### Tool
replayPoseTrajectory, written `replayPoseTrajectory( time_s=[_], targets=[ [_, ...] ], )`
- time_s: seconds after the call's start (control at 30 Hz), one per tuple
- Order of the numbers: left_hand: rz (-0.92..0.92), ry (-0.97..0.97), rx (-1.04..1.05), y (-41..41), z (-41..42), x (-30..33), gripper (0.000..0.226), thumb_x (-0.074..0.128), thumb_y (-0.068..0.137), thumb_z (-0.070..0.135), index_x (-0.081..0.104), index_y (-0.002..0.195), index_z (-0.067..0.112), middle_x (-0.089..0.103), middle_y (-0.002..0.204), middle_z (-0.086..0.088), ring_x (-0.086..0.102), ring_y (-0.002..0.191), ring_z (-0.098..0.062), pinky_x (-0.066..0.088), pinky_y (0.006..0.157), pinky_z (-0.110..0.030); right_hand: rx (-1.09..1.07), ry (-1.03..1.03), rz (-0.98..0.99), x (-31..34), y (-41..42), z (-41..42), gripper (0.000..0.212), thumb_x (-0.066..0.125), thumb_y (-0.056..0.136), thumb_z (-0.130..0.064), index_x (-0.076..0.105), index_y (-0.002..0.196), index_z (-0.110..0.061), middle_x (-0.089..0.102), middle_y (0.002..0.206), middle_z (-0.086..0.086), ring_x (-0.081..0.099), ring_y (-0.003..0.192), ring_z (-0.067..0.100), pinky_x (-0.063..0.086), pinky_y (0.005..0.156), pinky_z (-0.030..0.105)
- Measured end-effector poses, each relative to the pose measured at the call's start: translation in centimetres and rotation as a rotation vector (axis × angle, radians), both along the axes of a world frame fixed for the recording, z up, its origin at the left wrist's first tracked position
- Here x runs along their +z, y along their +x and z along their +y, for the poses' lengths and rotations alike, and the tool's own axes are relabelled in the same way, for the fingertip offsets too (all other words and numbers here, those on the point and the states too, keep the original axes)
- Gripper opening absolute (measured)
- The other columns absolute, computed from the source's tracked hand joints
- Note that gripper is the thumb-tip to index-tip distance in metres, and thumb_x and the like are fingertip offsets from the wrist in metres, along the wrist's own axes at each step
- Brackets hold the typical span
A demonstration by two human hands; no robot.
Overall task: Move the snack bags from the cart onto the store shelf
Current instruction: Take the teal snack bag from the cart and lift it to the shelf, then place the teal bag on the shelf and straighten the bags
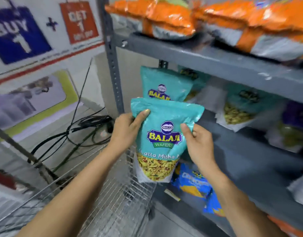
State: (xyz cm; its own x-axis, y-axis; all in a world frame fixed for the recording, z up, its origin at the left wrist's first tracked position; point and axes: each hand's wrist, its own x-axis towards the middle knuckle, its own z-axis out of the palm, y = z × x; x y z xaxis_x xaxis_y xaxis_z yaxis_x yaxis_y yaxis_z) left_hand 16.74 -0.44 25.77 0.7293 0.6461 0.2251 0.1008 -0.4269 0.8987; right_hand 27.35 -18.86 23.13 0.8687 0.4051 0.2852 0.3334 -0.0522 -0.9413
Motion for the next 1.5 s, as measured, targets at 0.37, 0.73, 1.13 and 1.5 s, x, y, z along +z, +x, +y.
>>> replayPoseTrajectory(
  time_s=[0.37,0.73,1.13,1.5],
  targets=[
    [-0.265,-0.295,-0.169,17.0,-10.3,1.8,0.047,0.057,0.094,0.035,0.042,0.054,0.016,0.045,0.048,0.011,0.036,0.048,-0.005,0.029,0.048,-0.021,-0.335,0.13,-0.025,2.3,10.5,-10.8,0.061,0.063,0.086,-0.045,0.048,0.074,0.014,0.057,0.065,0.023,0.036,0.071,0.016,0.032,0.063,0.035],
    [-0.162,-0.301,-0.175,18.7,-11.4,-3.6,0.064,0.035,0.095,0.058,0.073,0.095,0.007,0.076,0.097,-0.004,0.071,0.094,-0.015,0.055,0.085,-0.031,-0.106,0.106,0.115,-4.1,14.2,-15.0,0.022,0.077,0.082,-0.026,0.069,0.101,-0.031,0.077,0.103,-0.017,0.071,0.097,-0.001,0.053,0.075,0.01],
    [0.062,-0.147,0.273,10.9,-3.3,-14.6,0.121,0.092,0.051,0.044,0.021,0.145,0.014,0.031,0.149,-0.011,0.034,0.135,-0.019,0.031,0.115,-0.038,-0.086,-0.165,0.262,-12.7,13.5,-12.8,0.103,0.097,0.043,-0.026,0.042,0.131,-0.028,0.062,0.125,-0.01,0.059,0.113,-0.006,0.049,0.087,0.009],
    [0.036,-0.044,0.376,13.8,-2.4,-16.6,0.115,0.092,0.048,0.04,0.03,0.141,0.017,0.048,0.139,-0.01,0.047,0.129,-0.028,0.041,0.109,-0.045,-0.156,-0.206,0.209,-13.2,12.6,-12.9,0.088,0.094,0.042,-0.044,0.04,0.109,-0.063,0.059,0.105,-0.045,0.055,0.102,-0.024,0.045,0.076,-0.003]
  ],
)
